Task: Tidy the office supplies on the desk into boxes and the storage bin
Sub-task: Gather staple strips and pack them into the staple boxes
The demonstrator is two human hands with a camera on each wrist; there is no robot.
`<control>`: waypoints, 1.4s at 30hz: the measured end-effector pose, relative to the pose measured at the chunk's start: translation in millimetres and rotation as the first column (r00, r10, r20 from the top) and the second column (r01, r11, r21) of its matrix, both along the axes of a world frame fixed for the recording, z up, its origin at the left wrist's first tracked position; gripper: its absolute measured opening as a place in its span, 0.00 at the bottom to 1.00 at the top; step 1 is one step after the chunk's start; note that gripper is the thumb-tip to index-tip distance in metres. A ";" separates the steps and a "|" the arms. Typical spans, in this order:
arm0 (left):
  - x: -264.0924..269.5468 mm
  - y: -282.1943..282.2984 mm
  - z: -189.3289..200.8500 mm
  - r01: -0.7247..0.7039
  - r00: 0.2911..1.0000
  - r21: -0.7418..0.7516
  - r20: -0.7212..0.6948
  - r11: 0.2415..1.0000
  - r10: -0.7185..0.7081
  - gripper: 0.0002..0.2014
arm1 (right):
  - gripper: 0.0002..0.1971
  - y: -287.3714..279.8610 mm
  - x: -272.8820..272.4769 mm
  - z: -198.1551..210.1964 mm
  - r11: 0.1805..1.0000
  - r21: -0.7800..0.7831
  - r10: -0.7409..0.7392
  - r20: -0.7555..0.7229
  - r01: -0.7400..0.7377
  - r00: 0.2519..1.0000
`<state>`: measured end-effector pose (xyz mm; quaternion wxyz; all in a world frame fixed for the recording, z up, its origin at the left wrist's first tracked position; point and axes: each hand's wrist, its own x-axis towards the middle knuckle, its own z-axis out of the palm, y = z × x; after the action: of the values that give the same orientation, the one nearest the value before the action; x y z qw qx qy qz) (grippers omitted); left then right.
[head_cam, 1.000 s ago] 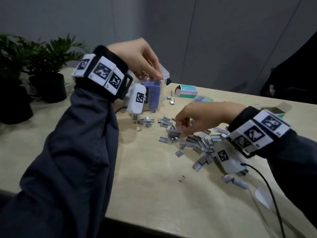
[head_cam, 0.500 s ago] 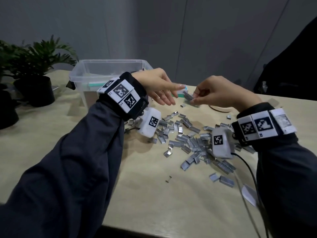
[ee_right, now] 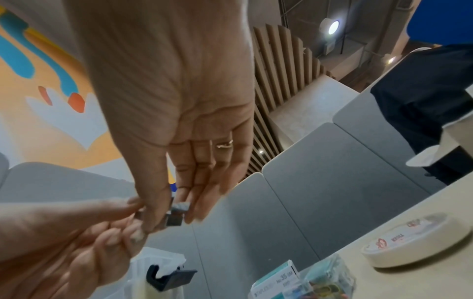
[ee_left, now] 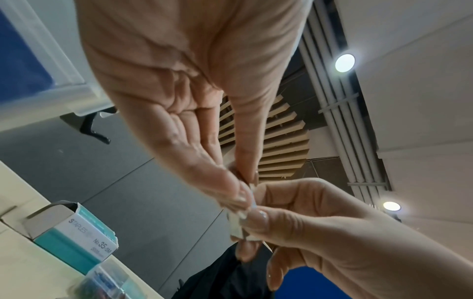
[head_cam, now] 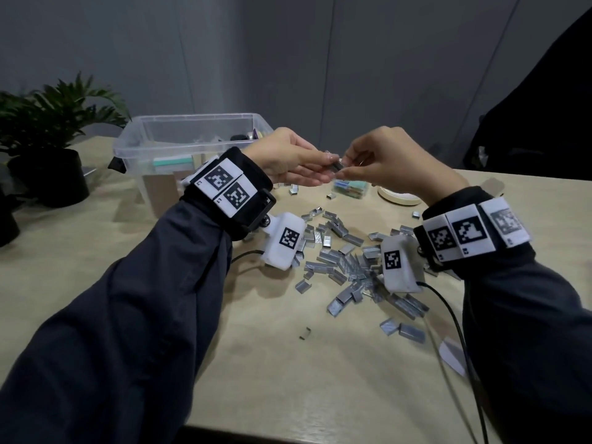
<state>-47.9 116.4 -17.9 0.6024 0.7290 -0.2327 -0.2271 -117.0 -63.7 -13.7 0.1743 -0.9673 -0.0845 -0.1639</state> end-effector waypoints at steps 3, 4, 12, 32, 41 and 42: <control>-2.0 3.6 2.9 0.027 1.000 -0.035 -0.015 0.999 -0.027 0.12 | 0.08 -6.6 -6.1 4.5 0.981 0.191 0.044 -0.055 -0.033 0.998; -3.2 4.3 4.0 0.030 0.999 -0.045 -0.021 0.999 -0.031 0.11 | 0.07 -9.7 -8.1 6.1 0.969 0.245 0.057 -0.064 -0.040 0.996; -7.2 3.7 4.5 0.030 0.998 -0.048 -0.053 0.998 -0.032 0.08 | 0.05 -21.8 -9.7 6.5 0.868 0.491 0.134 -0.084 -0.076 0.987; -15.0 -0.7 10.4 0.012 0.993 -0.271 -0.108 0.963 -0.042 0.15 | 0.07 -20.2 -14.8 5.9 0.808 0.578 0.192 -0.080 -0.111 0.978; -26.1 -28.2 2.8 -0.165 0.910 -0.287 0.323 0.943 0.258 0.07 | 0.07 -27.7 -20.1 16.9 0.598 0.800 0.095 -0.003 -0.055 0.995; -28.4 -35.1 2.7 -0.163 0.902 -0.299 0.341 0.940 0.265 0.06 | 0.06 -31.9 -22.7 20.0 0.600 0.799 0.068 -0.001 -0.040 0.998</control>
<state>-76.3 81.3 -15.2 0.6592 0.6937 -0.2897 0.0177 -139.7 -95.6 6.3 0.5938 -0.7872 -0.0290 -0.1640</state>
